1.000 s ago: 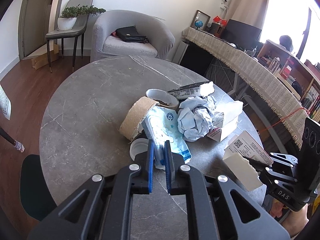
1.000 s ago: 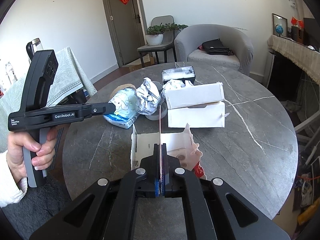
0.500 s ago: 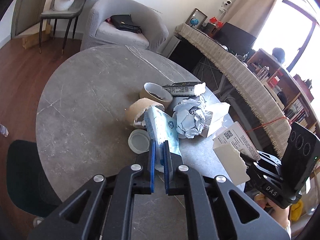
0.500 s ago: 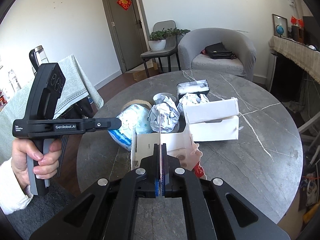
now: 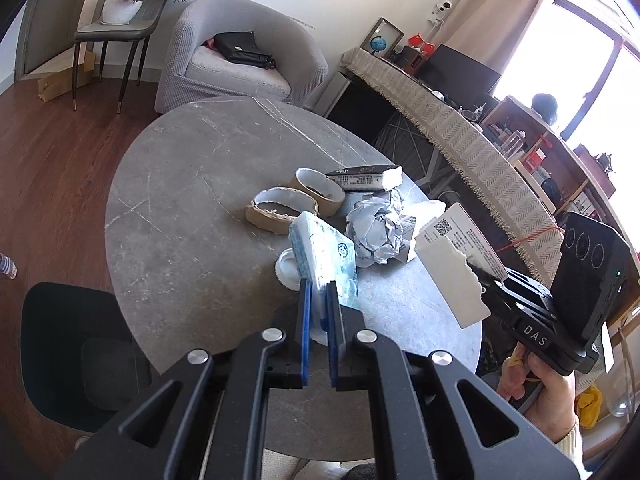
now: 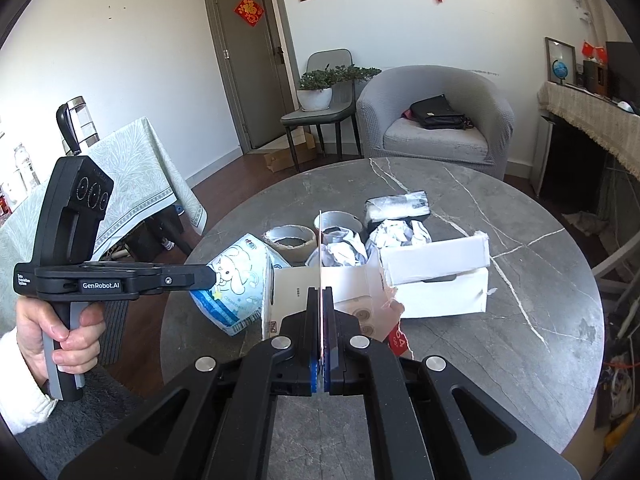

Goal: Collect trash
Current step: 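Carry the wipes pack over the bin and open the left tool while the right carries the box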

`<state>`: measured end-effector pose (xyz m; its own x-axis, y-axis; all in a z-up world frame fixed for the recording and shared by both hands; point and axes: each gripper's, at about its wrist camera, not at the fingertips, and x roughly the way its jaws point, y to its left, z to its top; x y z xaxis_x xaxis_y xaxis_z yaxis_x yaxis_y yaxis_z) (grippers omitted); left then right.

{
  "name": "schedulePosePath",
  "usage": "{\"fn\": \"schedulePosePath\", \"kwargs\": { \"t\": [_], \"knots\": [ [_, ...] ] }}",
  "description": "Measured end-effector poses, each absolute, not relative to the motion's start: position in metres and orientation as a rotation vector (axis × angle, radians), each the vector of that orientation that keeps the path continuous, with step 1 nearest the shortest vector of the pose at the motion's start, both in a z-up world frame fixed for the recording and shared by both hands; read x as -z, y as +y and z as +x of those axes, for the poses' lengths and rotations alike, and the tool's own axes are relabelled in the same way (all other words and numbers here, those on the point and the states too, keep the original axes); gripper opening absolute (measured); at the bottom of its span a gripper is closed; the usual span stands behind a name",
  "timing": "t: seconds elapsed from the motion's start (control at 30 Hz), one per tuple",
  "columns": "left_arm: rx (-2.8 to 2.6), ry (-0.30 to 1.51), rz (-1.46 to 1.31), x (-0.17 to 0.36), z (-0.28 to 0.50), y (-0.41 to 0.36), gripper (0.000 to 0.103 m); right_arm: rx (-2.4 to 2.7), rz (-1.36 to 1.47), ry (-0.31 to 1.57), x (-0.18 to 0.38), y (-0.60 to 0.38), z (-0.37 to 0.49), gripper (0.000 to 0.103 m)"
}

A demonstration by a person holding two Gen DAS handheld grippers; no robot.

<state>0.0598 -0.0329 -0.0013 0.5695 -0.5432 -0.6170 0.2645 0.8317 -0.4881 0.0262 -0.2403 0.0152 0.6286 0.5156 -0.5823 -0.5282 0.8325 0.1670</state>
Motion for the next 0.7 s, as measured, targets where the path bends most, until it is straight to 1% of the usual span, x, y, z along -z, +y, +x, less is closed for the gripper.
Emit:
{"fn": "schedulePosePath", "kwargs": {
  "t": [0.47, 0.7],
  "knots": [
    [0.4, 0.795, -0.374, -0.006, 0.051, 0.043, 0.008, -0.699, -0.051, 0.659, -0.02, -0.165, 0.041, 0.001],
    [0.275, 0.795, -0.3, 0.001, 0.044, 0.091, 0.008, -0.76, -0.074, 0.67, -0.02, -0.113, 0.05, 0.001]
  ]
}}
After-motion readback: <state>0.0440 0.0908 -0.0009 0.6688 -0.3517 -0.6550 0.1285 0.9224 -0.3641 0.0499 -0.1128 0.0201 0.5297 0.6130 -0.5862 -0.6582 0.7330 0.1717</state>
